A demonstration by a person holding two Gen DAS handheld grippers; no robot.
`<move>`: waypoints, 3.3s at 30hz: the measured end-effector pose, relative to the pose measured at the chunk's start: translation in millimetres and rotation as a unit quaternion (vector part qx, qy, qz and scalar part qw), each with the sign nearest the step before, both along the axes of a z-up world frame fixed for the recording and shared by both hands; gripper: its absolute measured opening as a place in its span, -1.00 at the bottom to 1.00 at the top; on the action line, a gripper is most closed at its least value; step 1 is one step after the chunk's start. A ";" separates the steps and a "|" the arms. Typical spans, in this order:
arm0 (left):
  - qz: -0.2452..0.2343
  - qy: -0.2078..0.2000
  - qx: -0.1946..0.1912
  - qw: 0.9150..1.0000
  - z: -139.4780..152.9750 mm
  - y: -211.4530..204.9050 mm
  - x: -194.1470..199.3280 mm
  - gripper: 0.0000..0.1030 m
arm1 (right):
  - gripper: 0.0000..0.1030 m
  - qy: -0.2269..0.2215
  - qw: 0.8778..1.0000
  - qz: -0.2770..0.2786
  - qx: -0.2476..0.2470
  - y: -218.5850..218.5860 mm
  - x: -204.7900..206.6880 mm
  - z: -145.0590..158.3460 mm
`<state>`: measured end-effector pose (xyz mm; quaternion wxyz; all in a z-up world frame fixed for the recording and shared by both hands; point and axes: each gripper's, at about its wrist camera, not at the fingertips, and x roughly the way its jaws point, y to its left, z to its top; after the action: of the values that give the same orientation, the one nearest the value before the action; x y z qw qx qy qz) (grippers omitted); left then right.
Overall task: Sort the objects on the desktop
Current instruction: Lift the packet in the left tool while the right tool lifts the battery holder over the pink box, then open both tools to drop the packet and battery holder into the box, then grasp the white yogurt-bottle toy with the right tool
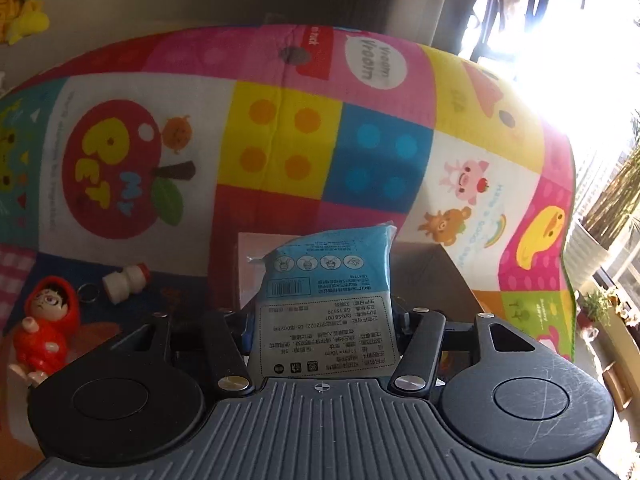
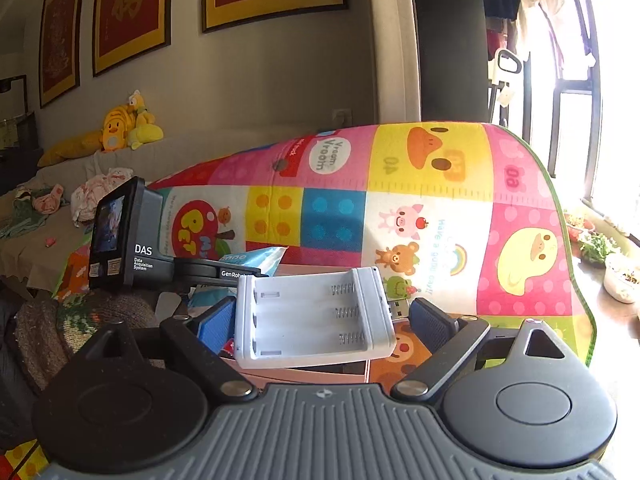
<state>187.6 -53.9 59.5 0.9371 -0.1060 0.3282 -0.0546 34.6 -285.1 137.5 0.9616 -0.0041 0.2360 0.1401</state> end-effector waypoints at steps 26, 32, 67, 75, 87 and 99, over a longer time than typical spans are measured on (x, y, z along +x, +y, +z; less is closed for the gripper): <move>-0.038 -0.057 0.027 0.997 -26.4 96.3 -145.8 0.94 | 0.78 0.205 0.978 -0.033 0.009 110.2 202.4 -67.3; -0.034 -0.053 0.003 0.998 -34.5 108.5 -149.6 0.94 | 0.78 0.224 0.975 -0.001 -0.011 131.5 191.9 -78.6; 0.080 -0.016 -0.012 0.997 -63.2 170.1 -161.6 0.97 | 0.45 0.230 0.971 0.057 -0.009 262.4 223.0 -65.9; 0.077 -0.013 -0.029 0.997 -65.5 172.0 -161.5 0.98 | 0.45 0.291 0.956 0.024 -0.012 310.7 259.5 -120.4; 0.077 -0.014 -0.030 0.997 -66.2 171.6 -161.9 0.99 | -0.47 0.265 0.958 0.084 -0.077 299.3 209.9 -97.0; 0.077 -0.013 -0.022 0.997 -66.5 171.2 -162.2 0.99 | -0.24 0.286 0.955 0.073 -0.024 283.7 213.1 -83.1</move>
<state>25.4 117.3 -7.0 0.9400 -0.1504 0.3060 0.0093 247.8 -1.4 54.4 0.8406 -0.0042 0.5036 0.1995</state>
